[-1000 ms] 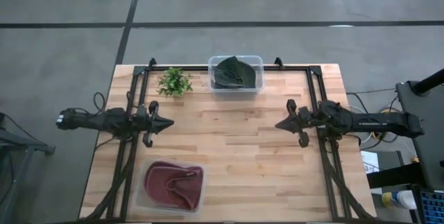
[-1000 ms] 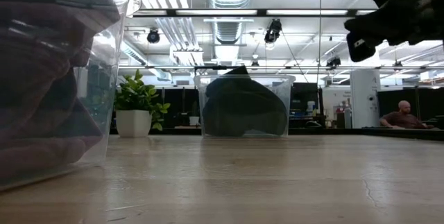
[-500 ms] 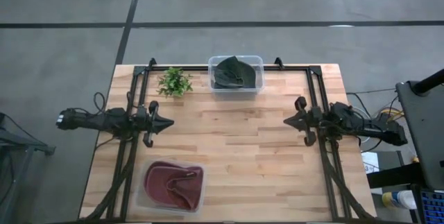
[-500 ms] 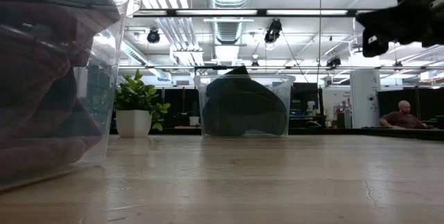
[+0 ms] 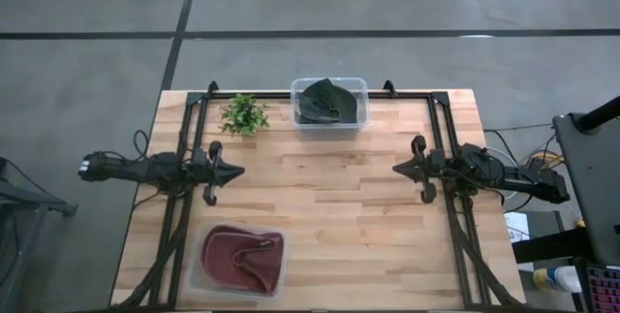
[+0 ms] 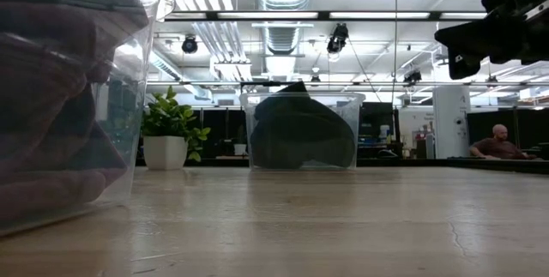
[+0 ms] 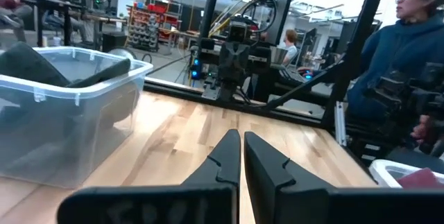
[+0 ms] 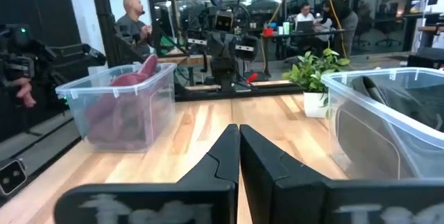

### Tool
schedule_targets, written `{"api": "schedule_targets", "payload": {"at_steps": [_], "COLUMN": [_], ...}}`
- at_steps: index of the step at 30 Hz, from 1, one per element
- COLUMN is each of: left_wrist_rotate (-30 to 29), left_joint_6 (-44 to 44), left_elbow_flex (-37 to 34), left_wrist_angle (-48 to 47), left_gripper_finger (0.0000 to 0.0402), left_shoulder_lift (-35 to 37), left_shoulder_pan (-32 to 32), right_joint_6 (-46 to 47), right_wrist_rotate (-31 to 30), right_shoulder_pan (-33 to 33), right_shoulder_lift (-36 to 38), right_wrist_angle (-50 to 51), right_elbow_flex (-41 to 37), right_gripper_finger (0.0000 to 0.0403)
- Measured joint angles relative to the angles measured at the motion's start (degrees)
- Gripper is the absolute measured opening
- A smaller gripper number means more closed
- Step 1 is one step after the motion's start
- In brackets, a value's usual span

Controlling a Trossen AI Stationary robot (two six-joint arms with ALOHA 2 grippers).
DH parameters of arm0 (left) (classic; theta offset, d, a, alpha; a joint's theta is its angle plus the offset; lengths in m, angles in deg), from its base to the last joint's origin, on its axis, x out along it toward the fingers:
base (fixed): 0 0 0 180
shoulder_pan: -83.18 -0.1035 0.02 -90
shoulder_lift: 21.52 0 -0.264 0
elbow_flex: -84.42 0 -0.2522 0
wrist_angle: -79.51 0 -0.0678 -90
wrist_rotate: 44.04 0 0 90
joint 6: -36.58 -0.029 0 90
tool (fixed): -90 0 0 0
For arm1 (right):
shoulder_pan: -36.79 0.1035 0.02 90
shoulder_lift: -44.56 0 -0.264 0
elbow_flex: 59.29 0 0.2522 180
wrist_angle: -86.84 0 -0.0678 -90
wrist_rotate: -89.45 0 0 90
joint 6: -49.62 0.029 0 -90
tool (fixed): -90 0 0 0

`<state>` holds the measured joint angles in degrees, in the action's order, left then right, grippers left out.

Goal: Pick & Place hat
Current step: Return to Home Position

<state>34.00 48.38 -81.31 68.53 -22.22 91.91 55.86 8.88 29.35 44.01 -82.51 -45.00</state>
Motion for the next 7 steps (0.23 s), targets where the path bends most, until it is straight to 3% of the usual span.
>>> {"api": "schedule_targets", "payload": {"at_steps": [7], "left_wrist_rotate": [-0.80], "left_joint_6": [-0.75], "left_elbow_flex": [-0.02], "left_wrist_angle": [0.00], "left_gripper_finger": [0.0014], "left_shoulder_lift": [-0.74], "left_shoulder_pan": [0.00], "right_joint_6": [0.04], "right_wrist_rotate": [-0.05], "right_shoulder_pan": [0.00], "right_shoulder_lift": [-0.29], "right_wrist_angle": [-0.07], "right_elbow_flex": [0.01], "right_gripper_finger": [0.0009]}}
